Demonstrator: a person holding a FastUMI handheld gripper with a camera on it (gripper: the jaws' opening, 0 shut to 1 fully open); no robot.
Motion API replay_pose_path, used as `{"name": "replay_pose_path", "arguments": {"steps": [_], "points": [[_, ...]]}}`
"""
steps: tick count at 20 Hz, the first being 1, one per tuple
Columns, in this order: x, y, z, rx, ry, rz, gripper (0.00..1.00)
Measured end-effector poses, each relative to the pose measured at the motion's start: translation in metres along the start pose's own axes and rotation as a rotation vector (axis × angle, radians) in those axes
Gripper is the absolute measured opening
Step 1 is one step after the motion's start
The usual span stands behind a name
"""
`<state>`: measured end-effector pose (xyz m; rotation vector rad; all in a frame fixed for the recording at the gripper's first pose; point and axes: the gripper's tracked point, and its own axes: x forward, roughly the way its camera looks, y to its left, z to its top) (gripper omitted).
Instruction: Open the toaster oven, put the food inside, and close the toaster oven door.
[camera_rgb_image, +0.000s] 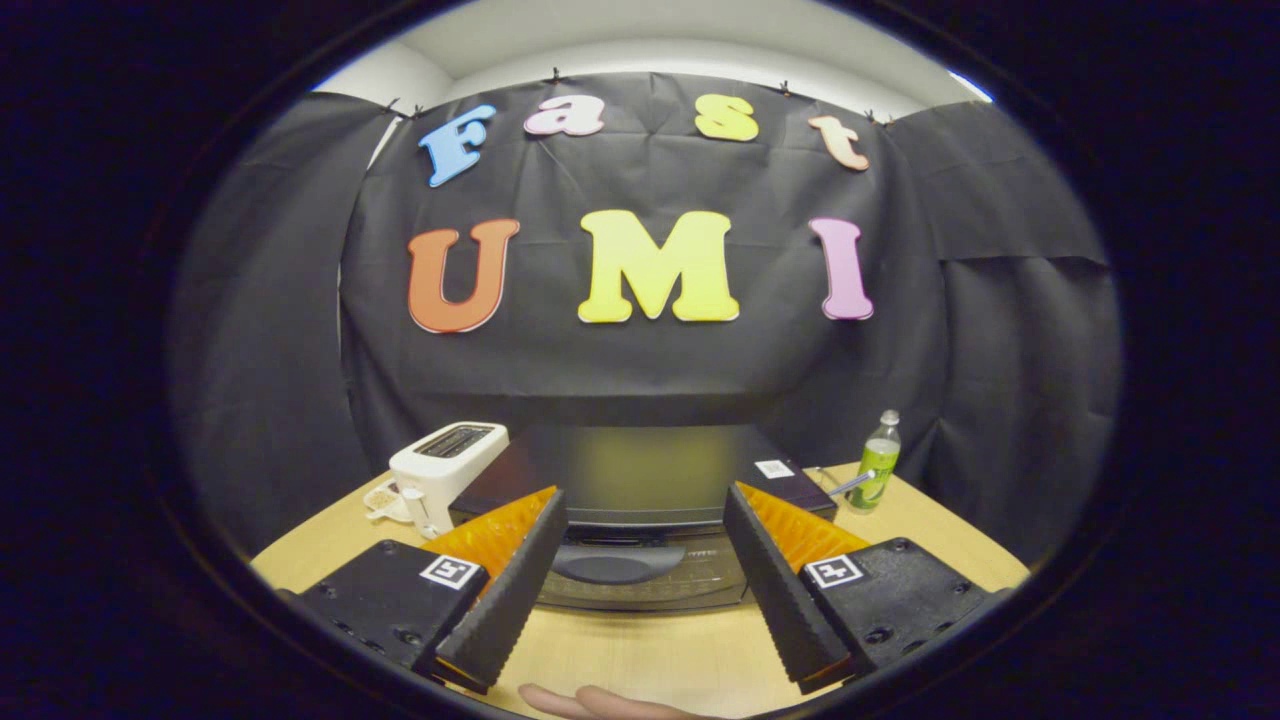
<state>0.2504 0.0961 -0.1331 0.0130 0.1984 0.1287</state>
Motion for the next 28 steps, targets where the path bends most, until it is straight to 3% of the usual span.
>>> {"name": "replay_pose_path", "arguments": {"steps": [5, 12, 28], "points": [[0.039, 0.007, -0.022, -0.009, 0.053, 0.023, 1.00], [0.056, 0.013, -0.045, -0.033, 0.119, 0.021, 1.00], [-0.004, 0.013, -0.081, -0.006, 0.168, 0.044, 1.00]]}}
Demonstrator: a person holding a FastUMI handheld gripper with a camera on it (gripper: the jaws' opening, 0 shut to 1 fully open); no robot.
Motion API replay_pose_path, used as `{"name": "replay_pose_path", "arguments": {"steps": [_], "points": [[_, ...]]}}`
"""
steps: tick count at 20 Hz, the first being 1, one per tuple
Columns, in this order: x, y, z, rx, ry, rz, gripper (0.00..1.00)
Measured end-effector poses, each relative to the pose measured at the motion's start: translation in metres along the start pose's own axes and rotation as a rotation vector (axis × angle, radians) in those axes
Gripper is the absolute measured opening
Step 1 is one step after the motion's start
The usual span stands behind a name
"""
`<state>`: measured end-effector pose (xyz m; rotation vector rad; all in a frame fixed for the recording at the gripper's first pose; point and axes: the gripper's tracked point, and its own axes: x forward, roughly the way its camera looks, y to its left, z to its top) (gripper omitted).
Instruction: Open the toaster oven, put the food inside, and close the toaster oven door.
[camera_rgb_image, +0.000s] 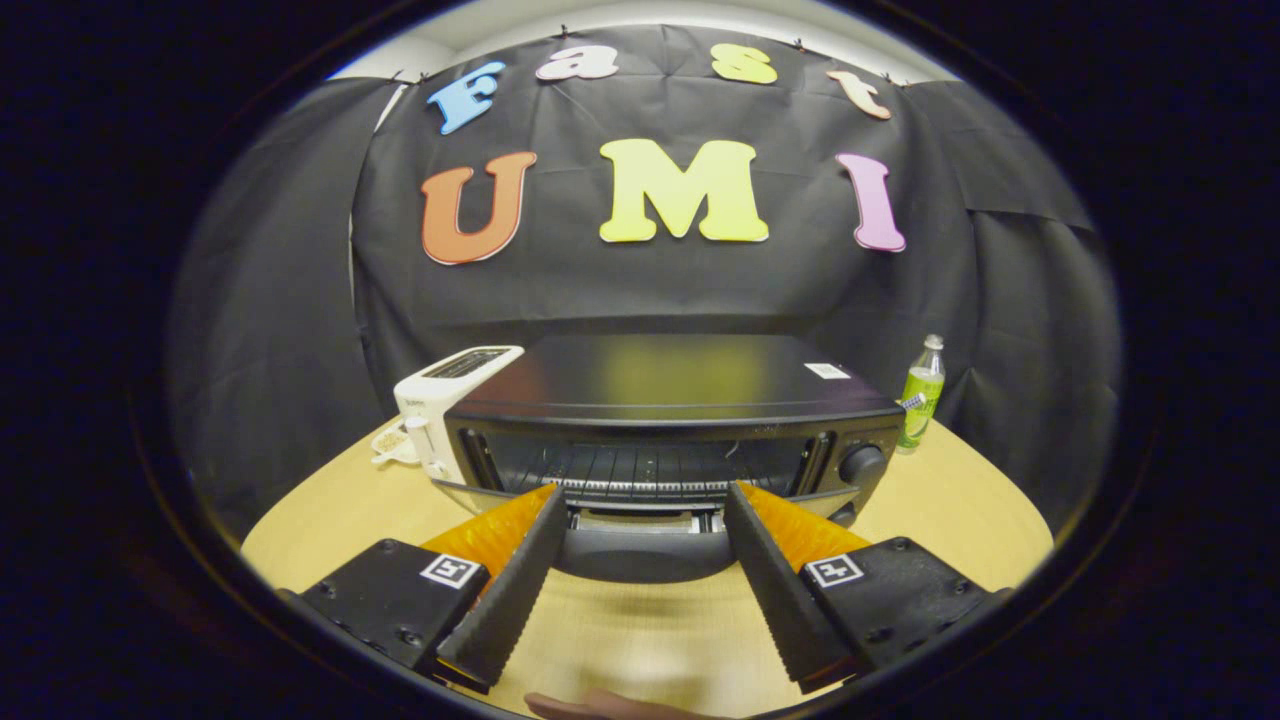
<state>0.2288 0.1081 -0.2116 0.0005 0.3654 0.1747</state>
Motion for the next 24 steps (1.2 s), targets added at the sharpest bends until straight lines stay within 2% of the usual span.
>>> {"name": "replay_pose_path", "arguments": {"steps": [7, 16, 19, 22, 24], "points": [[-0.030, -0.001, -0.052, -0.022, 0.050, -0.017, 1.00], [-0.041, -0.003, -0.115, 0.010, 0.214, -0.017, 1.00], [-0.052, 0.000, -0.108, 0.020, 0.208, 0.028, 1.00], [-0.071, -0.006, -0.088, 0.009, 0.171, 0.013, 0.99], [-0.082, 0.007, -0.082, 0.043, 0.183, 0.071, 1.00]]}}
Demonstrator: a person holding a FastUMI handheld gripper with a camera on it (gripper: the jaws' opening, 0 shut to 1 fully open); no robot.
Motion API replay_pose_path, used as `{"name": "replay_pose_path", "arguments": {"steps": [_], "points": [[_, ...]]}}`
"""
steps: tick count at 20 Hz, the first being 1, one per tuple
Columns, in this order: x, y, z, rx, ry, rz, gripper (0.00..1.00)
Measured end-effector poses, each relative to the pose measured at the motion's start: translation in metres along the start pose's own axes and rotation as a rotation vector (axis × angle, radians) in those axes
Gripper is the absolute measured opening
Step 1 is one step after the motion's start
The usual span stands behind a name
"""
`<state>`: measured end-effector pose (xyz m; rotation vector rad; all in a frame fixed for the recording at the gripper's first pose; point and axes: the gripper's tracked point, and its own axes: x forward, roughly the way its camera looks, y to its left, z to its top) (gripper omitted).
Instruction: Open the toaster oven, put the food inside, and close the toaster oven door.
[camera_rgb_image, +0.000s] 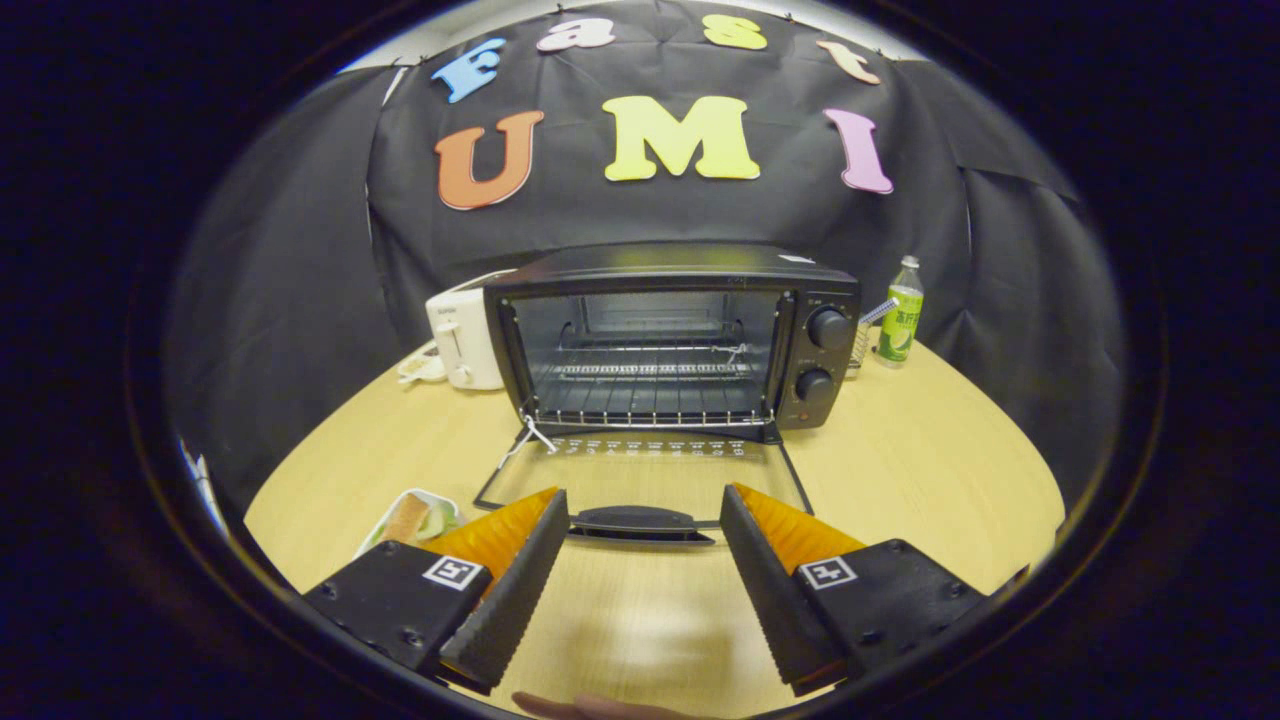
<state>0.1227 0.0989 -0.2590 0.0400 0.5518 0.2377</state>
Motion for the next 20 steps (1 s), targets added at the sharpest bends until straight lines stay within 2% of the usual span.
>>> {"name": "replay_pose_path", "arguments": {"steps": [5, 9, 12, 14, 20], "points": [[-0.024, 0.037, -0.009, 0.118, 0.148, 0.128, 0.98], [-0.039, 0.077, -0.016, 0.152, 0.247, 0.270, 0.99], [-0.040, 0.090, -0.036, 0.183, 0.394, 0.301, 1.00], [-0.038, 0.106, -0.042, 0.230, 0.453, 0.356, 0.99], [-0.029, 0.123, -0.059, 0.293, 0.612, 0.414, 0.80]]}}
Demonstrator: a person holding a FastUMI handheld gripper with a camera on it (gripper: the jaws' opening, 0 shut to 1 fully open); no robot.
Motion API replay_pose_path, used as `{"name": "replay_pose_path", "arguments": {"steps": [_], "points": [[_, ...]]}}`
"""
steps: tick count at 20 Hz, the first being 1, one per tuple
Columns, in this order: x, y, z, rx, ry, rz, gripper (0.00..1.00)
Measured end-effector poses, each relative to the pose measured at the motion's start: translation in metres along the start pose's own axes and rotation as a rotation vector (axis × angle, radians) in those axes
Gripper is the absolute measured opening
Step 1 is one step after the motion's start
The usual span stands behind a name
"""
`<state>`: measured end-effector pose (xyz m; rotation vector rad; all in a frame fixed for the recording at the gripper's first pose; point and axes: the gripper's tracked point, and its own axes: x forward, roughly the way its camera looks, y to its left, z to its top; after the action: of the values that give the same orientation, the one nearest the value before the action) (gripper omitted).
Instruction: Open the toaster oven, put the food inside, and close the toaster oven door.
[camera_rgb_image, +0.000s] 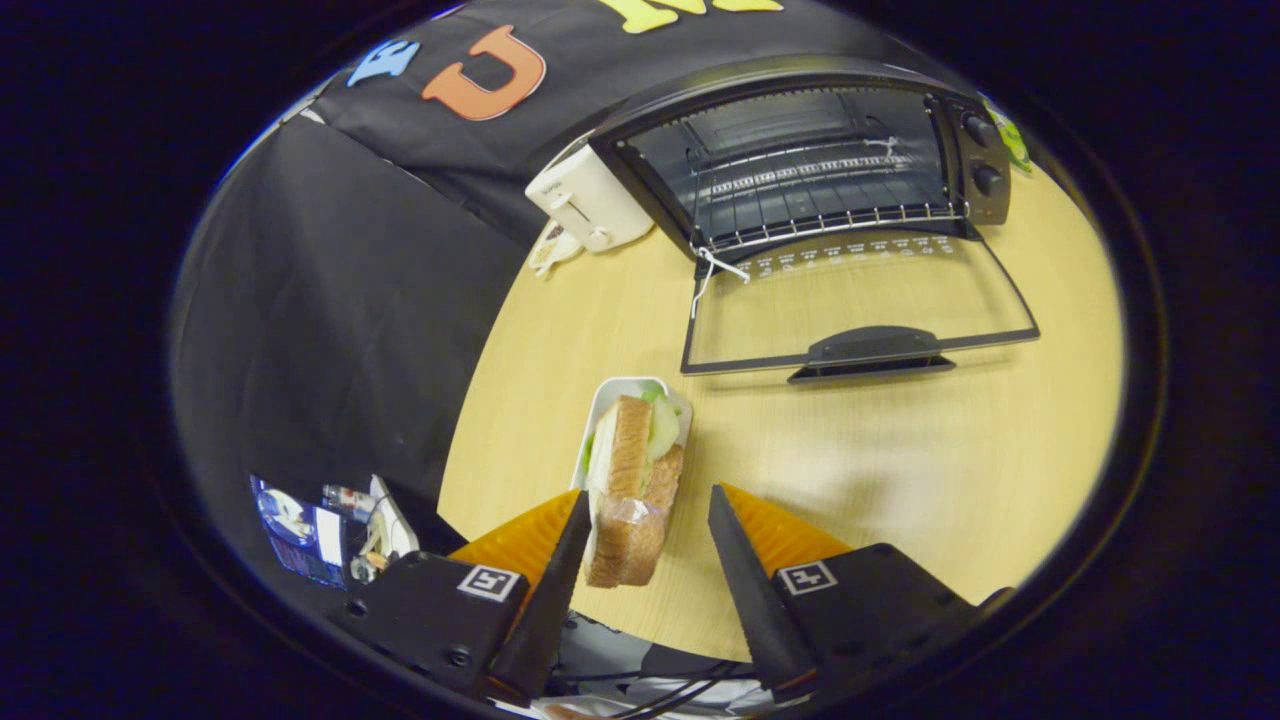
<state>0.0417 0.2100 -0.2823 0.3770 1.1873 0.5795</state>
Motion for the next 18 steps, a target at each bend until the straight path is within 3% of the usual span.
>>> {"name": "replay_pose_path", "arguments": {"steps": [12, 18], "points": [[0.009, 0.011, -0.008, 0.059, 0.135, 0.171, 0.40], [-0.015, 0.023, -0.003, 0.036, 0.083, 0.249, 0.37]]}}
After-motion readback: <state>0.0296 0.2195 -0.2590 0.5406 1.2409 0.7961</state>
